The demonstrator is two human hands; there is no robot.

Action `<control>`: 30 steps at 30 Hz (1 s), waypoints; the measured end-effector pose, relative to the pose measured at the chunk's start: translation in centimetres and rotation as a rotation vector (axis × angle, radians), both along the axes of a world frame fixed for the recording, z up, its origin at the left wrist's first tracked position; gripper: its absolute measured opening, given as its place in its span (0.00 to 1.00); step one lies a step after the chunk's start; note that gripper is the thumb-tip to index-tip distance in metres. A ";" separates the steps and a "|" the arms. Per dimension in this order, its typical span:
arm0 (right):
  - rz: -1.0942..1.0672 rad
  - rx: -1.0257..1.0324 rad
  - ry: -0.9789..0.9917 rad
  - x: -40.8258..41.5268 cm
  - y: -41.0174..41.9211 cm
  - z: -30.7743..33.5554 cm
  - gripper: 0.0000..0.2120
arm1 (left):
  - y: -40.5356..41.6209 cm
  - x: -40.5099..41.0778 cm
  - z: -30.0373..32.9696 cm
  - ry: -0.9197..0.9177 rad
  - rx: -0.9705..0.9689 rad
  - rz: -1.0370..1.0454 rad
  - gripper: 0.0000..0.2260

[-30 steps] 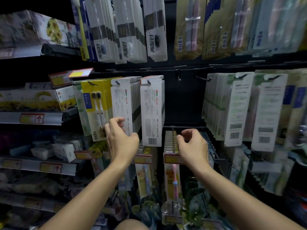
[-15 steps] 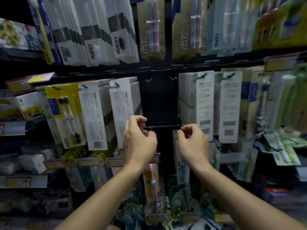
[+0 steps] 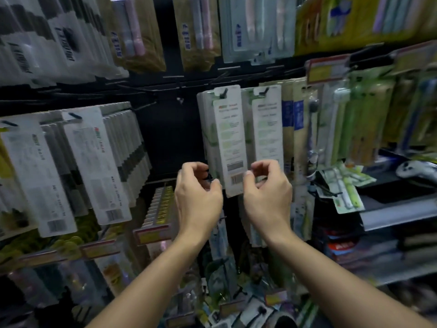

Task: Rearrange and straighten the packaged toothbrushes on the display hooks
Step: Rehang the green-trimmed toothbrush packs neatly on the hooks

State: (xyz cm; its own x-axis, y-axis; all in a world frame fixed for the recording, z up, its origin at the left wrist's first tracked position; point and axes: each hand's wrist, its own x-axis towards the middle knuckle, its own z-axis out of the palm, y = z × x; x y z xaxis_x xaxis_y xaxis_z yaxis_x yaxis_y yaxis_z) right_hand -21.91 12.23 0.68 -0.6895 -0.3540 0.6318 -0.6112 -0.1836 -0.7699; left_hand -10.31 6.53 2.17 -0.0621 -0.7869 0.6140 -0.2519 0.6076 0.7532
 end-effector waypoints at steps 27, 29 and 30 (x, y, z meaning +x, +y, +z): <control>-0.317 0.256 0.285 -5.2 -0.5 -2.2 0.44 | -1.8 -5.4 -2.3 -0.036 0.093 -0.084 0.18; -0.328 0.288 0.273 -5.1 -0.6 -2.1 0.45 | -1.9 -5.5 -2.3 -0.042 0.095 -0.087 0.16; -0.332 0.299 0.267 -5.1 -0.6 -2.1 0.45 | -1.9 -5.5 -2.3 -0.047 0.098 -0.094 0.14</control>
State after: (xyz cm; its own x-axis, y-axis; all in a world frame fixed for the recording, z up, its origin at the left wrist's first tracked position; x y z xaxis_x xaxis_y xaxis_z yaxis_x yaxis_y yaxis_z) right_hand -27.05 11.59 -1.46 -0.6241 -0.3352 0.7058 -0.7813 0.2577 -0.5685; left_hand -15.76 4.61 -0.17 -0.1650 -0.8325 0.5289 -0.2337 0.5540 0.7990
